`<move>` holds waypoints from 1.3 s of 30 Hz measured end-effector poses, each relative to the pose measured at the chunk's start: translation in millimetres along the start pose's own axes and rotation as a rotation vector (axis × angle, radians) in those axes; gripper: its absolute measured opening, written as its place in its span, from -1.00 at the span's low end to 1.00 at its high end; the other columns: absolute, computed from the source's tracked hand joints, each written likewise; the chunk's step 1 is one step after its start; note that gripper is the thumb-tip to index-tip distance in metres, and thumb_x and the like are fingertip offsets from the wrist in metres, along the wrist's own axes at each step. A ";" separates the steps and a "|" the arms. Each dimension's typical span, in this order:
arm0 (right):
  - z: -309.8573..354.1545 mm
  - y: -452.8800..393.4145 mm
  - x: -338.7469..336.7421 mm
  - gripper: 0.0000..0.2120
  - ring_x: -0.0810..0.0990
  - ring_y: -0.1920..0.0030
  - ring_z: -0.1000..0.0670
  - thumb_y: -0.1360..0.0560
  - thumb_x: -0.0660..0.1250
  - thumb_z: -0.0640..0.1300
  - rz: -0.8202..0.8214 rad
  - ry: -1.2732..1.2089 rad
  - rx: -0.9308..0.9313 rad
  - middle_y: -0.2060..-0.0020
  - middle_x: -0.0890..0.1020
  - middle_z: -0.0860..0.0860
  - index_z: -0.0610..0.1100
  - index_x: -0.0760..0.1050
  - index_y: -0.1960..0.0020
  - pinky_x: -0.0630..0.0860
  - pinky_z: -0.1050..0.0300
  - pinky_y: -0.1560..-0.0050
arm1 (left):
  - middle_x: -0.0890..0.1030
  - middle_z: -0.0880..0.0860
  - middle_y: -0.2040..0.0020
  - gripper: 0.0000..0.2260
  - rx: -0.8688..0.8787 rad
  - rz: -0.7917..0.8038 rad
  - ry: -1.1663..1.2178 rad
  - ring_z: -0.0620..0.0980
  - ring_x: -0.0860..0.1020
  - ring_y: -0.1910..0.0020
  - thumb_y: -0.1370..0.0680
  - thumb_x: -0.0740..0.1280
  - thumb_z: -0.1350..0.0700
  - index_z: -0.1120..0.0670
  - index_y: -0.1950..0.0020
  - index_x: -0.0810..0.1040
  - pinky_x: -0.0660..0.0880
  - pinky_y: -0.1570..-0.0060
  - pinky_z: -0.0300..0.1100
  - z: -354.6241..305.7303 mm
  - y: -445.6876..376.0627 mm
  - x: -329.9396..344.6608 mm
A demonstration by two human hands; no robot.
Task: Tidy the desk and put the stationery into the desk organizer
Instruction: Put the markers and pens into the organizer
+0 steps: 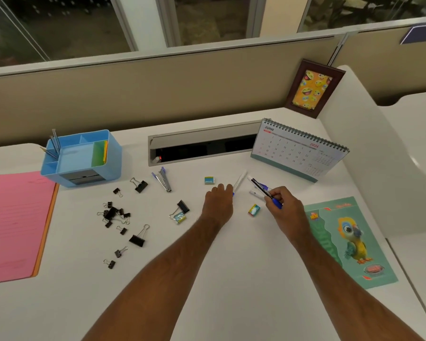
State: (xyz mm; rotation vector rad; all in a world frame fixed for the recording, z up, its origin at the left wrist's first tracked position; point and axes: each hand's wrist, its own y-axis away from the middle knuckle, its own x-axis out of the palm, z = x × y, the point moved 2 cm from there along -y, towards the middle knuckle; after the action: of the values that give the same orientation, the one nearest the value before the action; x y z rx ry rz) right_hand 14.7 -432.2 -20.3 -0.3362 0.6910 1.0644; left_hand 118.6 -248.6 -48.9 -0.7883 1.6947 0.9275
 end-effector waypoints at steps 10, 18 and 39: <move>53.8 4.5 13.2 -0.84 0.61 0.03 0.07 -0.56 0.45 -0.08 0.047 -0.101 -0.079 0.04 0.64 0.04 -0.07 0.54 -0.10 0.48 0.41 0.17 | 0.62 0.14 0.00 -0.83 -0.162 -0.054 0.240 0.15 0.58 0.05 -0.64 0.19 0.20 0.16 -0.20 0.46 0.46 0.00 0.02 34.5 31.4 -22.0; 129.6 -9.8 48.7 -0.80 0.63 0.02 0.05 -0.55 0.46 -0.10 0.000 -0.305 -0.095 0.03 0.62 0.10 -0.06 0.54 -0.14 0.59 0.21 0.00 | 0.61 0.03 0.10 -0.92 -0.263 -0.292 0.499 0.02 0.54 0.14 -0.66 0.24 0.16 0.07 -0.05 0.54 0.52 0.11 -0.06 103.4 87.0 -67.7; 370.7 -98.2 253.9 -0.87 0.71 0.13 -0.12 -0.61 0.36 -0.09 0.292 -0.339 -0.350 -0.01 0.65 -0.11 -0.10 0.52 -0.13 0.52 0.38 0.31 | 0.54 -0.22 0.00 -0.91 -0.525 -0.412 0.738 -0.18 0.53 -0.02 -0.66 0.32 0.01 -0.16 -0.13 0.46 0.45 0.05 -0.41 243.6 188.6 -78.5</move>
State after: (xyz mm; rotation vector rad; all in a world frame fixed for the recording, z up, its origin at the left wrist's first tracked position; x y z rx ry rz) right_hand 310.0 -94.3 80.4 -0.3490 0.2497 1.4850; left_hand 92.2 61.2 17.6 -1.9373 1.7833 0.8422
